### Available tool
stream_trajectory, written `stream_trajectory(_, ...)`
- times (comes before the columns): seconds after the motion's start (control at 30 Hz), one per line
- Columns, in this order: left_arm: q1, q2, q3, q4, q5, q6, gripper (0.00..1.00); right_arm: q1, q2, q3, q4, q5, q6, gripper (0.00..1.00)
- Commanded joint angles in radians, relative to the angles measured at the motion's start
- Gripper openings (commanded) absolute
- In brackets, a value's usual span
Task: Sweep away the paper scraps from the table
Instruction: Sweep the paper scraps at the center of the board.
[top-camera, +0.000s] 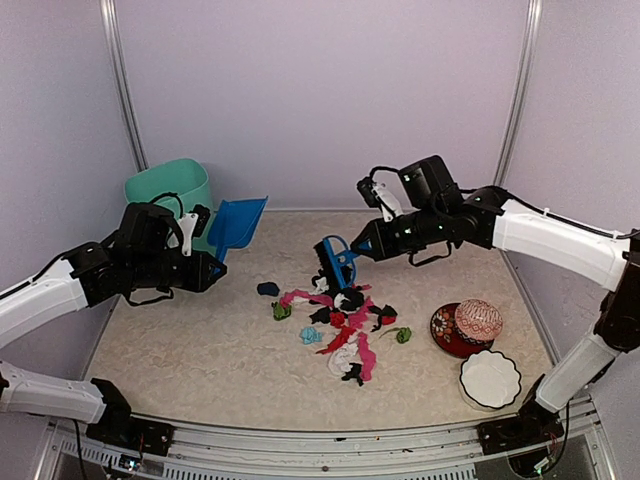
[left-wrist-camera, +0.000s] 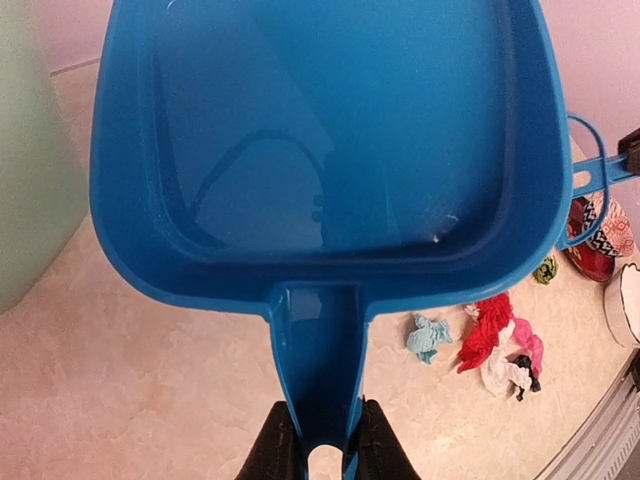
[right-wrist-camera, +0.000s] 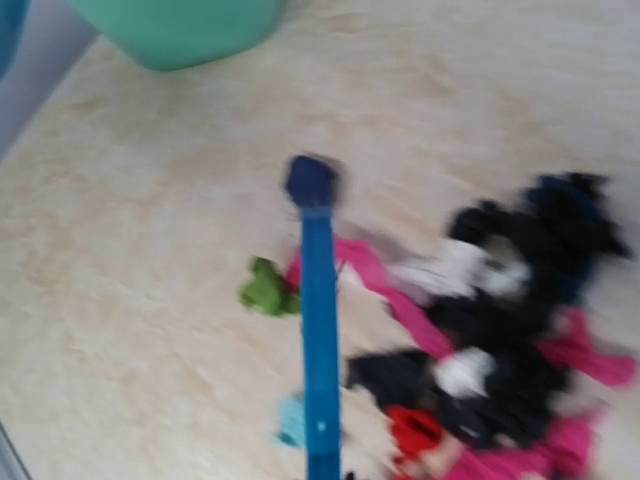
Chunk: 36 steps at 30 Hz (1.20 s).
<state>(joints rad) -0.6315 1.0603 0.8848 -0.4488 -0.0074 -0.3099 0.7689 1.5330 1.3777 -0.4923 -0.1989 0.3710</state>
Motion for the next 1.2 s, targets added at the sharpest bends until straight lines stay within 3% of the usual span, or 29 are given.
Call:
stream_trajectory(0.0,-0.025,-0.021,0.000,-0.012,-0.072,-0.018,0.00,0.036,0.117,0.030,0.174,-0.061,0.080,0.00)
stream_trajectory(0.3,-0.036,-0.050,-0.004,-0.022,-0.144,-0.037,0.00,0.102,0.422,0.195,0.368,-0.062,0.257,0.00)
stream_trajectory(0.77,-0.041,-0.069,-0.010,-0.025,-0.162,-0.041,0.00,0.119,0.825,0.534,0.324,-0.026,0.465,0.00)
stream_trajectory(0.9,-0.045,-0.067,-0.011,-0.027,-0.167,-0.040,0.00,0.108,0.829,0.504,0.318,-0.029,0.474,0.00)
stream_trajectory(1.17,-0.046,-0.056,-0.011,-0.027,-0.162,-0.040,0.00,0.055,0.658,0.219,0.387,0.004,0.471,0.00)
